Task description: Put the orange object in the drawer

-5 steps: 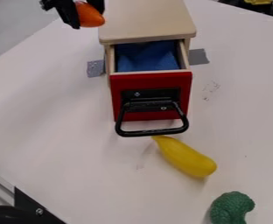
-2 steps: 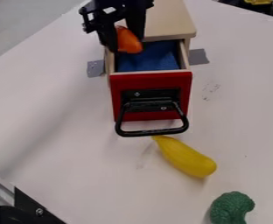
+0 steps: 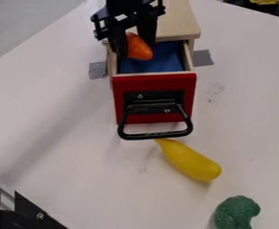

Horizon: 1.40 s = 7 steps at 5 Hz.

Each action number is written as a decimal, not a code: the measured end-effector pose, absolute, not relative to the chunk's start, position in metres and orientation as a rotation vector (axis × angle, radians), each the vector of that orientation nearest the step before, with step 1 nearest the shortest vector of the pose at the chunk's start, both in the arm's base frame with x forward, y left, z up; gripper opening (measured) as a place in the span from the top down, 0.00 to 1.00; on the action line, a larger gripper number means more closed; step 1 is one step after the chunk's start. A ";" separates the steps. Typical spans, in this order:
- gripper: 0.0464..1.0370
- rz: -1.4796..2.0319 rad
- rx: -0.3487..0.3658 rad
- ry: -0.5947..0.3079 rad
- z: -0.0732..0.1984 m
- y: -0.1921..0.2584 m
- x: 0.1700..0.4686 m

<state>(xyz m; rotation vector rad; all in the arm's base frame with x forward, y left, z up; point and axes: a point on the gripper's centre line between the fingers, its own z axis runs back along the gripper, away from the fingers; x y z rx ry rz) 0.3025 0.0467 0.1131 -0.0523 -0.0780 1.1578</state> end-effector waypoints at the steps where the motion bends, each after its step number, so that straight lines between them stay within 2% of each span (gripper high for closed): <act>1: 0.43 1.163 -0.064 -0.075 0.114 0.045 0.303; 4: 0.43 1.118 -0.086 -0.075 0.123 0.027 0.313; 5: 0.35 1.115 -0.080 -0.082 0.122 0.027 0.314; 6: 0.07 1.116 -0.082 -0.084 0.122 0.027 0.314; 7: 0.04 1.115 -0.081 -0.085 0.122 0.027 0.314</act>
